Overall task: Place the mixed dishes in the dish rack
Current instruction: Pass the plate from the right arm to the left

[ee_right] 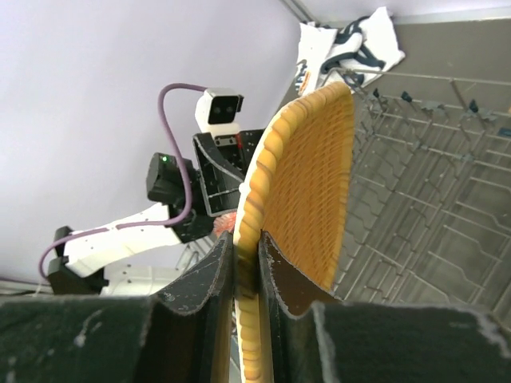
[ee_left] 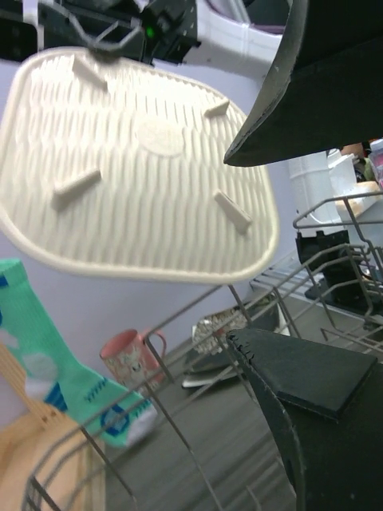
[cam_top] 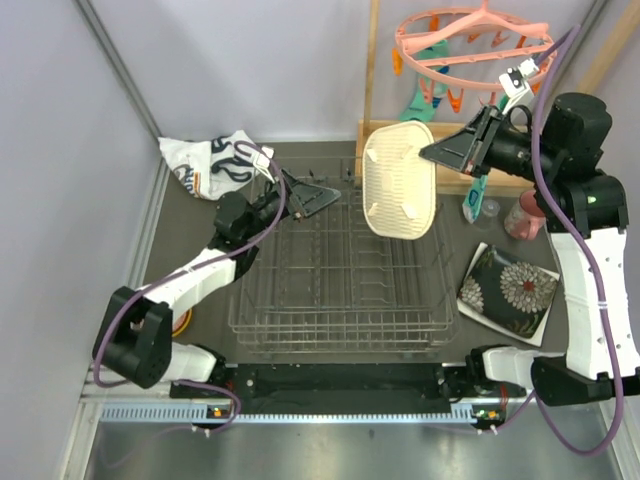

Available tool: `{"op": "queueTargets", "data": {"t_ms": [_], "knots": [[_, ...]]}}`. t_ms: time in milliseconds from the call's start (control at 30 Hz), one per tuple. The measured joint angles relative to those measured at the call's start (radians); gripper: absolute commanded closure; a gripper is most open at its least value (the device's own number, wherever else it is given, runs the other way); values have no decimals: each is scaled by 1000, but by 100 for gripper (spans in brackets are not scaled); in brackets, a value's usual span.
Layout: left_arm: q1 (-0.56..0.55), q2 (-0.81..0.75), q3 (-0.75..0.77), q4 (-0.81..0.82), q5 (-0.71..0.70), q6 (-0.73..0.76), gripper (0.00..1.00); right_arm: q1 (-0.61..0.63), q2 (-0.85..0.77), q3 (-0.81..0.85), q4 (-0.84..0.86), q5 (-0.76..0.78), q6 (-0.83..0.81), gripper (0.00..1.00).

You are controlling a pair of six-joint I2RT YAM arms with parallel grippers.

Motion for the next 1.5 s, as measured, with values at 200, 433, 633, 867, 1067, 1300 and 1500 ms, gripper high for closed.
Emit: {"op": "queueTargets", "data": {"t_ms": [200,433,633,867,1067,1300,1500], "knots": [[-22,73,0,233,-1,-110,16,0,-6,-62,79,-48,65,100],[-46,145,1,357,-1,-166,16,0,-11,-82,144,-95,125,100],[-52,175,1,406,-2,-182,17,0,-27,-82,169,-126,154,100],[-91,286,86,429,-10,-236,19,0,-36,-89,198,-145,172,100],[-145,366,174,447,-8,-308,40,-2,-42,-129,212,-120,163,100],[-145,395,177,488,-26,-385,49,-10,-54,-150,226,-83,156,100],[-146,392,177,490,-27,-406,52,-10,-67,-161,238,-75,158,100]]}}
